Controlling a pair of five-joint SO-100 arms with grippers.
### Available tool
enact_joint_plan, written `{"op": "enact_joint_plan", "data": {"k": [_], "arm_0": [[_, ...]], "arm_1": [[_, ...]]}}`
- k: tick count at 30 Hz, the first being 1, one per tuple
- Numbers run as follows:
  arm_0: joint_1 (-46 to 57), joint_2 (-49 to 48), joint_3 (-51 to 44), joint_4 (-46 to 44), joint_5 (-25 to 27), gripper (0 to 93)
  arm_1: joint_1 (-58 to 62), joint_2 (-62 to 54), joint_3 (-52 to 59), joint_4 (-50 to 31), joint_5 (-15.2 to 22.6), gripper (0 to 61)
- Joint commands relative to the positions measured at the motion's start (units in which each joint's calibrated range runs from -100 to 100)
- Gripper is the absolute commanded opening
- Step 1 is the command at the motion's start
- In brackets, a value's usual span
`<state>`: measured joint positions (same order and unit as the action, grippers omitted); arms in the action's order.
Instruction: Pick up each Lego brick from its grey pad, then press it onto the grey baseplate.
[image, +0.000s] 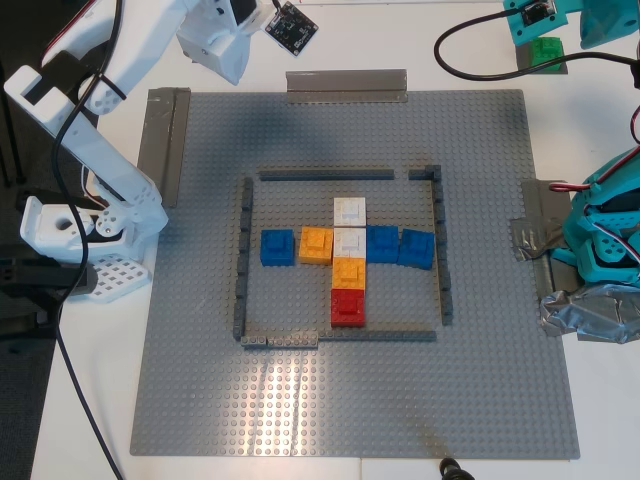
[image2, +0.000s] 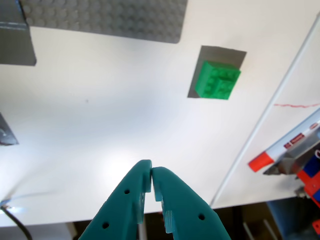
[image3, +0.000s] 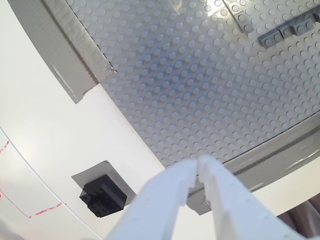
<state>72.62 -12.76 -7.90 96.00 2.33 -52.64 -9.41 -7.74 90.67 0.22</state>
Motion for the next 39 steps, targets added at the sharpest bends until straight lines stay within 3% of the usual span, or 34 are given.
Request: {"op": "enact_joint_plan", "data": {"k": [1, 33, 39], "arm_0": [[-0.8, -2.5, -2.7, 0.3, 0.1, 0.0], [2.0, -2.5, -3.3, 0.3, 0.1, 0.0], [2.1, -2.6, -3.4, 0.3, -0.9, 0.0]], "arm_1": [[5.1, -8.8, 5.3, -0.8, 7.4, 0.2], [-3.0, 1.7, -4.0, -2.5, 7.2, 0.2], [-5.5, 1.9, -1.3, -8.2, 5.7, 0.2]]}}
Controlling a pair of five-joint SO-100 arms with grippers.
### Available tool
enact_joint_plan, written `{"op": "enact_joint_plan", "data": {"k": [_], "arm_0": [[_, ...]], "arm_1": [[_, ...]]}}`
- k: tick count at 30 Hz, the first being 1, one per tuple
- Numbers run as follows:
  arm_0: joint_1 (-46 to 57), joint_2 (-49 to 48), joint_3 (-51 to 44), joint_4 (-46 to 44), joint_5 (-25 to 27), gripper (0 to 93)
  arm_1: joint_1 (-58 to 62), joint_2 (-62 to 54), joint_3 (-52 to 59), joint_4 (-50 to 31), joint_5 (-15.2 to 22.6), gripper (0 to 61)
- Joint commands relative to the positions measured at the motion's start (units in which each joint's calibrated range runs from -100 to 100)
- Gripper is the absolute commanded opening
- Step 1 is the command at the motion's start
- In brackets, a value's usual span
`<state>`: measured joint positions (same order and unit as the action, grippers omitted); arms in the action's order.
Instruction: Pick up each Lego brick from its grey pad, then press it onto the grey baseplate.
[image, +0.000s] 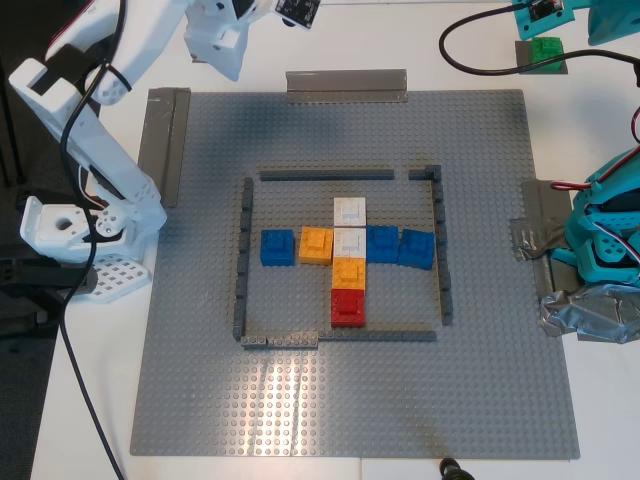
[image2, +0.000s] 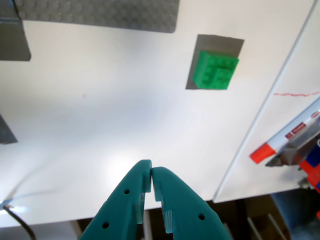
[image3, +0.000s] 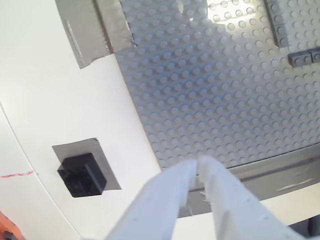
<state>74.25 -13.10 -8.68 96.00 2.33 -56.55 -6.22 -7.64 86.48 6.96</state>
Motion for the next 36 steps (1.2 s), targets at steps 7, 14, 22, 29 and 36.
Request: {"op": "enact_joint_plan", "data": {"k": [7, 14, 22, 29, 36], "arm_0": [[0.9, -2.3, -2.7, 0.3, -3.2, 0.0], [2.3, -2.2, -2.7, 0.1, -3.0, 0.0], [2.5, -1.5, -4.5, -0.6, -3.2, 0.0], [-0.1, 0.6, -8.2, -10.6, -3.0, 0.0], [-0.4, 12.5, -11.1, -19.0, -3.0, 0.4]], "arm_1": [[-5.4, -3.1, 4.5, -17.3, 1.1, 0.2], [-11.3, -5.5, 11.5, -29.5, 2.0, 0.2], [-16.6, 5.8, -0.4, -25.0, 0.8, 0.2], [-18.2, 17.1, -15.2, -20.7, 1.3, 0.2], [-19.4, 22.9, -24.6, -18.6, 1.0, 3.6]]}}
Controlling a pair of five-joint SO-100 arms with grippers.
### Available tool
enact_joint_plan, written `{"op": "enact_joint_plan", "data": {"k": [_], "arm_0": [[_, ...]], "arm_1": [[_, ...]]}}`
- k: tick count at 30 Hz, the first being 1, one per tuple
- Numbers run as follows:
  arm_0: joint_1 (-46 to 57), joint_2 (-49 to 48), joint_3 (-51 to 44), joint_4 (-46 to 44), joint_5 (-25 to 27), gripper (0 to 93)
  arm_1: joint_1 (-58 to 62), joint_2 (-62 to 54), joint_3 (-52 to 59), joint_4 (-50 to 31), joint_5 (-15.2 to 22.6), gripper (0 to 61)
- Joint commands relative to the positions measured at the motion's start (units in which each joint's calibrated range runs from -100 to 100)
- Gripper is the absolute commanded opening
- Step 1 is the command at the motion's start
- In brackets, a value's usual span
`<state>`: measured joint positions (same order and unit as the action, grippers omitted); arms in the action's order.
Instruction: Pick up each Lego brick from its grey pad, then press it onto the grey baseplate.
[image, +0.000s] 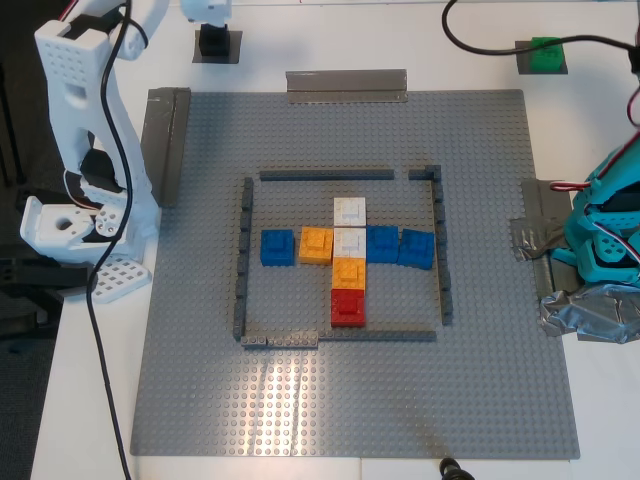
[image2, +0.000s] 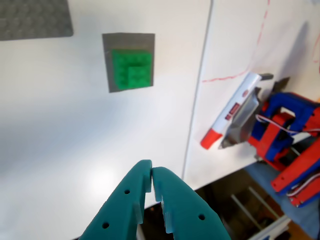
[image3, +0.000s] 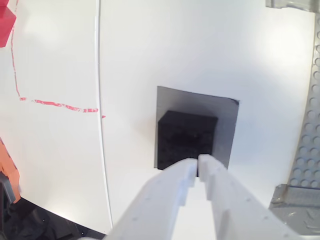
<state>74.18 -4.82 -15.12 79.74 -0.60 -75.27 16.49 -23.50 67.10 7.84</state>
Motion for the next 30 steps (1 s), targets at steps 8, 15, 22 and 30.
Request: {"op": "enact_joint_plan", "data": {"k": [8, 15, 22, 30], "arm_0": [[-1.2, 14.4, -16.0, 1.4, 0.1, 5.1], [-1.3, 17.9, -20.4, 7.8, -0.4, 23.2], [-1.2, 21.1, -20.4, 8.1, -0.3, 23.2], [-0.4, 25.2, -20.6, 7.5, 0.0, 23.2]], "arm_1": [[-3.6, 4.6, -11.8, 1.0, -0.3, 16.6], [-3.5, 8.6, -12.6, -0.1, 0.0, 20.7], [-2.2, 9.3, -10.7, -0.1, -0.5, 19.1], [-1.7, 6.3, -8.3, 0.6, -0.6, 19.3]]}}
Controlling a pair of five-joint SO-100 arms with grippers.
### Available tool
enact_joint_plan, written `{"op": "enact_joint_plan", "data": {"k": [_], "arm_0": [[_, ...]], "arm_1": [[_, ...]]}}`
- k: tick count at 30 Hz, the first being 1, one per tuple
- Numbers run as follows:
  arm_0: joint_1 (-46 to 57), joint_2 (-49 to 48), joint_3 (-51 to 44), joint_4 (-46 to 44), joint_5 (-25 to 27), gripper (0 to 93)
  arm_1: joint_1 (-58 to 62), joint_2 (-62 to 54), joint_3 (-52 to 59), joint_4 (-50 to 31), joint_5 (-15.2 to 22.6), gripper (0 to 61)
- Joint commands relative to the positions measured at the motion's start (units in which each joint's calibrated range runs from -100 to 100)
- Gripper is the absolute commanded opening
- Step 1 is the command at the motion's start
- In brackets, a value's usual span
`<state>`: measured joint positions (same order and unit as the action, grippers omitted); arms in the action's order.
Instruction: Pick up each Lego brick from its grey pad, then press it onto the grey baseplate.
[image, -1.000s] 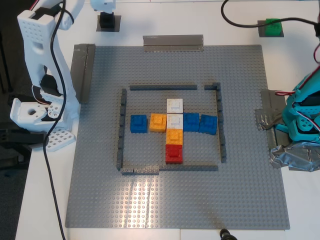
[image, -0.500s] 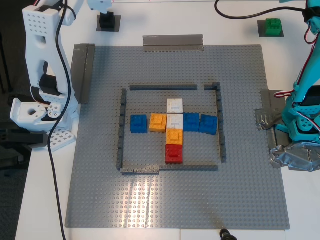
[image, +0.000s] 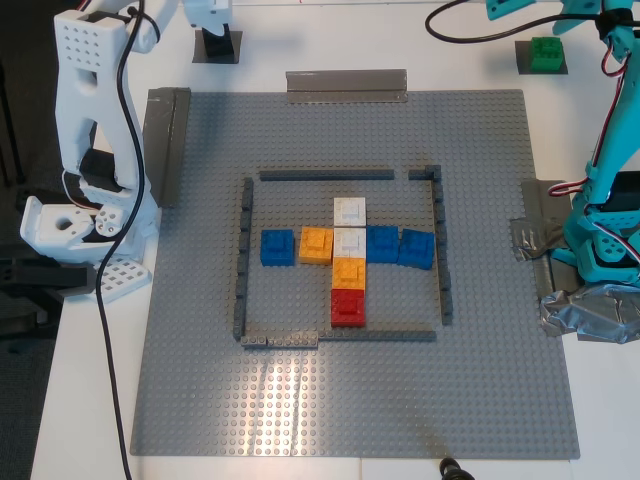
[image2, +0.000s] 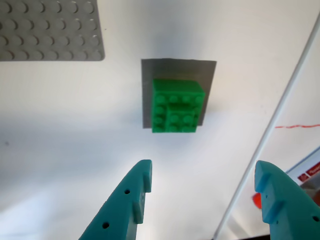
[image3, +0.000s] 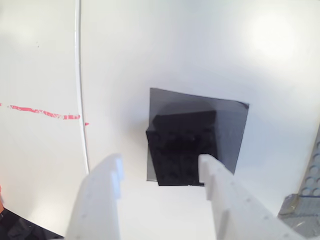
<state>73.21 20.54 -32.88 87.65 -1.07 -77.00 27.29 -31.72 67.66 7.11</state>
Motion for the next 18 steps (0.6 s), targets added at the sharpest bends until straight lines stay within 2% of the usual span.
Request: {"op": "enact_joint_plan", "data": {"k": [1, 7, 18], "arm_0": [[0.8, 0.0, -2.8, -0.4, 0.5, 23.2], [1.1, 0.2, -2.5, -0.4, 0.5, 23.2], [1.8, 4.3, -2.7, -1.5, 0.6, 23.2]], "arm_1": [[0.1, -5.1, 0.3, 0.0, 0.2, 19.2], [0.4, -6.9, 4.5, -1.2, 0.5, 19.0], [-0.2, -7.3, 1.9, -0.5, 1.5, 18.7]]}}
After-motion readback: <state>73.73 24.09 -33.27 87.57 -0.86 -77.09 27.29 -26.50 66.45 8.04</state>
